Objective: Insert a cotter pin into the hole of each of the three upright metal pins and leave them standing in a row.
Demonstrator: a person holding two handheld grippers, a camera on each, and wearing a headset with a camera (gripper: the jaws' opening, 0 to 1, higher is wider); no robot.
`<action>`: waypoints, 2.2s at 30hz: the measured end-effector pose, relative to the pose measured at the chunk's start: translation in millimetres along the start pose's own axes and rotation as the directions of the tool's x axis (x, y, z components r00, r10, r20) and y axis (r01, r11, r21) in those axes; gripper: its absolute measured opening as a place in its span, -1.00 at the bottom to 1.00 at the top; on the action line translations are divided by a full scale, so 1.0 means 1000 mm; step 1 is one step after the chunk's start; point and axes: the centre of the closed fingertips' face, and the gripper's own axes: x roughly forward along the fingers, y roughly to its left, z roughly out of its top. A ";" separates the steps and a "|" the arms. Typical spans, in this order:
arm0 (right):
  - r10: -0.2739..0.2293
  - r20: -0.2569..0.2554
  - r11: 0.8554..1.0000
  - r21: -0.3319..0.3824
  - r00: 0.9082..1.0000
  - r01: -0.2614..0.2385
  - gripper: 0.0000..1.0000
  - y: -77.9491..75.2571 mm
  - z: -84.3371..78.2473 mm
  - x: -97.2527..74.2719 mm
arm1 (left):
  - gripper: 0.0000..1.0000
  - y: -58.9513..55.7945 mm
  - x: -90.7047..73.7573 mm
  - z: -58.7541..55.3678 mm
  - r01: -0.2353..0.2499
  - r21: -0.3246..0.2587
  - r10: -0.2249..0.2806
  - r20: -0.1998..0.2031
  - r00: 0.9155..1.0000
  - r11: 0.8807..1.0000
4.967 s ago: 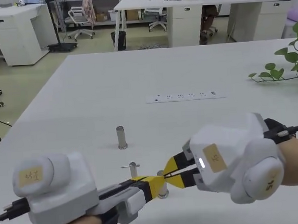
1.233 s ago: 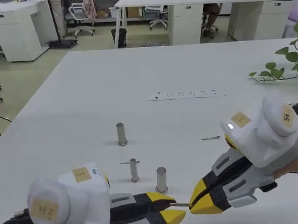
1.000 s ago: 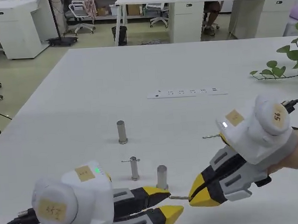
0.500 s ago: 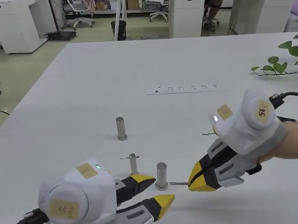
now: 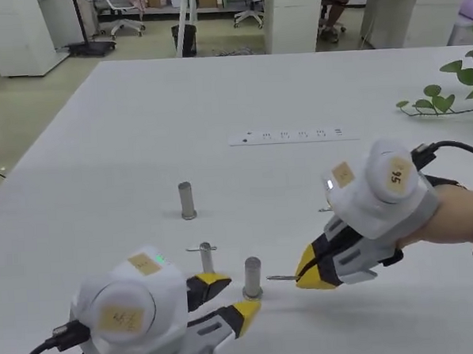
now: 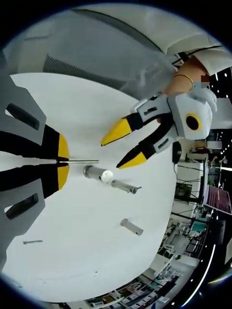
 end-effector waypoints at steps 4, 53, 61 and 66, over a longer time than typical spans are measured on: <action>-0.005 -0.003 1.000 0.004 1.000 0.005 -0.94 -0.005 0.000 0.001 | -0.51 0.005 0.007 -0.001 -0.014 -0.016 0.014 0.000 1.000 1.000; -0.018 -0.001 0.999 -0.050 1.000 0.018 -0.94 -0.018 0.019 0.016 | -0.77 0.010 0.034 -0.004 -0.049 0.021 0.049 -0.010 0.999 0.999; -0.017 0.009 1.000 -0.018 1.000 0.017 -0.93 -0.016 0.027 0.020 | -0.77 0.009 0.035 -0.006 -0.055 0.007 0.055 -0.009 0.998 0.998; -0.016 0.006 1.000 0.017 1.000 0.016 -0.93 -0.016 0.028 0.022 | -0.77 0.009 0.035 -0.006 -0.059 0.005 0.059 -0.010 0.998 0.998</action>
